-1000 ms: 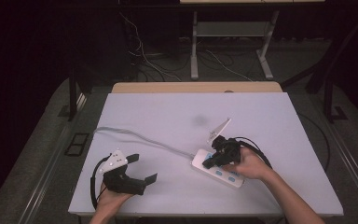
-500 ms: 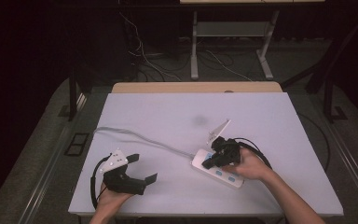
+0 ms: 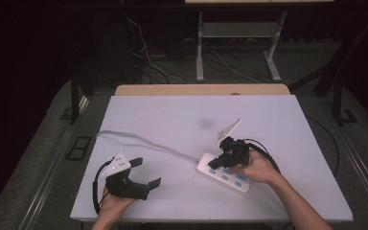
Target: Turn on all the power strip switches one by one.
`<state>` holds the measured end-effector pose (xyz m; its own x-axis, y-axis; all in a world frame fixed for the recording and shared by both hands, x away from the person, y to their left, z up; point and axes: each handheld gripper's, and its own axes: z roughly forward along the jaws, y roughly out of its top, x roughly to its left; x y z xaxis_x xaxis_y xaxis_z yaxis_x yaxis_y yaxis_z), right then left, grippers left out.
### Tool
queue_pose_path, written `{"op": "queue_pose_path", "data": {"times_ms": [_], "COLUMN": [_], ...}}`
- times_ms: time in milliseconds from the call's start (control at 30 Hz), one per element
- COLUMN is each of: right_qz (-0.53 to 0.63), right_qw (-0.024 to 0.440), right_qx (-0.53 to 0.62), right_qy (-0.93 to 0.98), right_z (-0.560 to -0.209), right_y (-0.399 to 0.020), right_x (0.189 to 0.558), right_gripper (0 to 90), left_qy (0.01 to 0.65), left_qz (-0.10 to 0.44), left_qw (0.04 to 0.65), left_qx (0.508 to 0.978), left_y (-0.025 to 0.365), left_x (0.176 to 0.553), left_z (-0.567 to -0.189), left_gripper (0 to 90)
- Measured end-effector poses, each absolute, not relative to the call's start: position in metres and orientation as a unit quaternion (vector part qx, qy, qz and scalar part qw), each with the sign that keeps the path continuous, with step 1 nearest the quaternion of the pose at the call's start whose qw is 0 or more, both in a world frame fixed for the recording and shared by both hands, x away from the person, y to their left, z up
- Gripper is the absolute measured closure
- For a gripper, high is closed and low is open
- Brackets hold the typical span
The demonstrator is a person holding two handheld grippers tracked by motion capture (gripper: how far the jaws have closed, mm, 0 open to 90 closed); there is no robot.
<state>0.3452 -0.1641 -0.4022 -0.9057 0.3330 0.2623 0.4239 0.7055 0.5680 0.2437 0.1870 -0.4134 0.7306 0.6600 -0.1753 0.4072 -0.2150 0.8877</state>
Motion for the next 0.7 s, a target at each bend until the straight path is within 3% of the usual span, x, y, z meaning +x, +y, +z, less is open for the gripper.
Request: {"op": "queue_pose_path", "data": {"times_ms": [200,333,400,533,600,700], "right_qz": [-0.343,-0.359,-0.367,-0.388,-0.398,-0.406], "right_qw": [0.056,0.043,0.038,0.007,-0.003,-0.022], "right_qx": [-0.225,-0.246,-0.254,-0.275,-0.289,-0.315], "right_qy": [-0.910,-0.899,-0.894,-0.880,-0.871,-0.857], "right_z": [-0.393,-0.387,-0.386,-0.383,-0.382,-0.380], "right_y": [-0.177,-0.188,-0.194,-0.203,-0.209,-0.219], "right_x": [0.345,0.342,0.341,0.335,0.332,0.326], "right_gripper": [89.5,79.9,72.0,45.9,37.2,15.1], "left_qy": [0.347,0.345,0.344,0.343,0.343,0.344], "left_qz": [0.119,0.119,0.119,0.119,0.118,0.117], "left_qw": [0.523,0.524,0.523,0.524,0.525,0.526], "left_qx": [0.769,0.770,0.771,0.771,0.770,0.769], "left_y": [0.186,0.186,0.185,0.185,0.185,0.185], "left_x": [0.244,0.244,0.244,0.243,0.243,0.244], "left_z": [-0.414,-0.414,-0.413,-0.413,-0.413,-0.413], "left_gripper": [0.0,0.0,0.0,0.0,0.0,0.0]}}
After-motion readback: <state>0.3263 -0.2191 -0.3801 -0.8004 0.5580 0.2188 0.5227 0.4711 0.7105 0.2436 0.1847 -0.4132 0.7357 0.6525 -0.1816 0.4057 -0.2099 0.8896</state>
